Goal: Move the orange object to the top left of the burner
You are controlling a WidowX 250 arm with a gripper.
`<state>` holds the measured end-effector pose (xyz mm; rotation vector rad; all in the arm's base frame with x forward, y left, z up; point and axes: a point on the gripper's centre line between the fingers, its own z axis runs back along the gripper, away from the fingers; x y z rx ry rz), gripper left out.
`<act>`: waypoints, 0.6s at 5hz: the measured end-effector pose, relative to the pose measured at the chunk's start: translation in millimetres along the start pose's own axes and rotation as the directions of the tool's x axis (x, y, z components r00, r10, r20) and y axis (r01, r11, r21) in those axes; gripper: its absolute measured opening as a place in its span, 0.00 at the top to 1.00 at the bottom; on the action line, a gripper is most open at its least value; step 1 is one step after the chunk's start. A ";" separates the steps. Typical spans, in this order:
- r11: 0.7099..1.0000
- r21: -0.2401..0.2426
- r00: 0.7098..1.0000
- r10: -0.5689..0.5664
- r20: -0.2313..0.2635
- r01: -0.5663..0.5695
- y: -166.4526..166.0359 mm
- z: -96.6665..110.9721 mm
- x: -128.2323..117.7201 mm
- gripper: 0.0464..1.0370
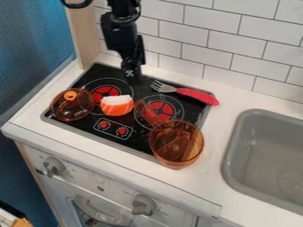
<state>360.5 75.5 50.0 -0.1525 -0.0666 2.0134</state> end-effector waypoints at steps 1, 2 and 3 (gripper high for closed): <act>1.000 0.005 0.999 0.025 0.028 -0.025 5.3 -6.6 19.2 0.04; 1.000 0.011 0.998 0.024 0.053 -0.025 10.6 -11.9 26.4 0.04; 0.999 0.026 0.996 0.040 0.083 -0.042 12.0 -26.1 31.6 0.04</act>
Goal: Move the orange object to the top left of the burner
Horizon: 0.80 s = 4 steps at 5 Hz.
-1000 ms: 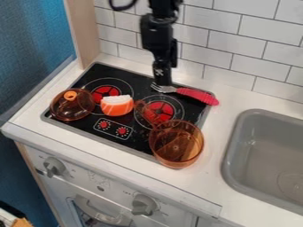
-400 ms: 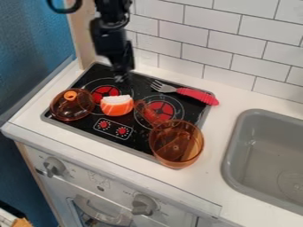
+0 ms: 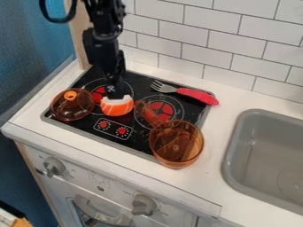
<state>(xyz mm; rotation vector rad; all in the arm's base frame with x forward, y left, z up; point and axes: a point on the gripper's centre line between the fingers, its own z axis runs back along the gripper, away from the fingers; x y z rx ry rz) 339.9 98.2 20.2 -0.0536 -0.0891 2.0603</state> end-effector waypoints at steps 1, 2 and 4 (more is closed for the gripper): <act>1.000 0.003 1.000 0.014 0.009 -0.014 -0.2 -6.3 1.1 0.04; 0.999 0.033 0.999 0.029 0.026 -0.030 3.4 -20.0 4.8 0.04; 0.997 0.033 0.997 0.065 0.033 -0.066 3.5 -33.1 6.0 0.38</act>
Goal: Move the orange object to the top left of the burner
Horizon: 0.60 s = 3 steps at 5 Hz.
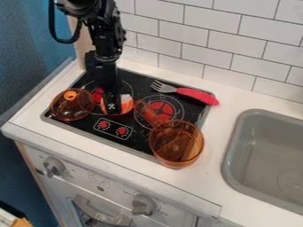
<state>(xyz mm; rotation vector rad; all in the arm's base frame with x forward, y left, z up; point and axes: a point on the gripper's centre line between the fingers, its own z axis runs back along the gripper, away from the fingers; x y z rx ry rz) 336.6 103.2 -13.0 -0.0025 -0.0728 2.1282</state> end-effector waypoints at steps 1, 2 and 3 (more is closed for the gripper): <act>1.000 -0.007 1.000 0.006 0.016 -0.006 -1.1 -2.1 1.9 0.43; 1.000 -0.008 1.000 0.004 0.017 -0.004 -2.8 -0.1 1.2 0.43; 0.998 0.052 0.999 -0.036 0.036 0.034 -7.5 3.4 1.7 0.43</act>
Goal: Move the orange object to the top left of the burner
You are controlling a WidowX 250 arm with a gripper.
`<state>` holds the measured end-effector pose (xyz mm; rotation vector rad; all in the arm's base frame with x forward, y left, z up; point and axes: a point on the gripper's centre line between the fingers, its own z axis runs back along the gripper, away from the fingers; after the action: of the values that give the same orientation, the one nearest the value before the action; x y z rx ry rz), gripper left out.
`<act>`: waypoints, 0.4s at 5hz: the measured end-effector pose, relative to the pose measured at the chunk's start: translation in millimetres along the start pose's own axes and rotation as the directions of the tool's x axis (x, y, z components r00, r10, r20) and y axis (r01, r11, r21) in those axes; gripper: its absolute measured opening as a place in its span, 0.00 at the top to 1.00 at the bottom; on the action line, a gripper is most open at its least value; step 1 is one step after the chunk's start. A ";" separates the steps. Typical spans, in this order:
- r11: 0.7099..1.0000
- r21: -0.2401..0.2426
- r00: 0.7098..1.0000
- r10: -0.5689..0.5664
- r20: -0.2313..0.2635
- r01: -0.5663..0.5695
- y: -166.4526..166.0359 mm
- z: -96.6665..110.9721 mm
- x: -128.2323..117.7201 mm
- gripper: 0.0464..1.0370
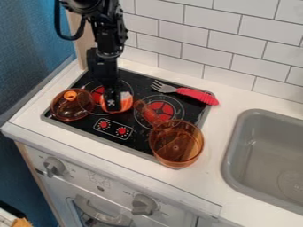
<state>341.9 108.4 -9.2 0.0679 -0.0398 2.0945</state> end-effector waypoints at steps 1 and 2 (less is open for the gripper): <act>1.000 0.003 1.000 0.016 -0.003 -0.016 -7.8 10.8 8.1 0.43; 0.998 -0.033 0.999 0.045 -0.016 -0.045 -26.2 28.3 17.6 0.43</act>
<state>356.7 135.2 20.2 0.0312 -0.0672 2.1384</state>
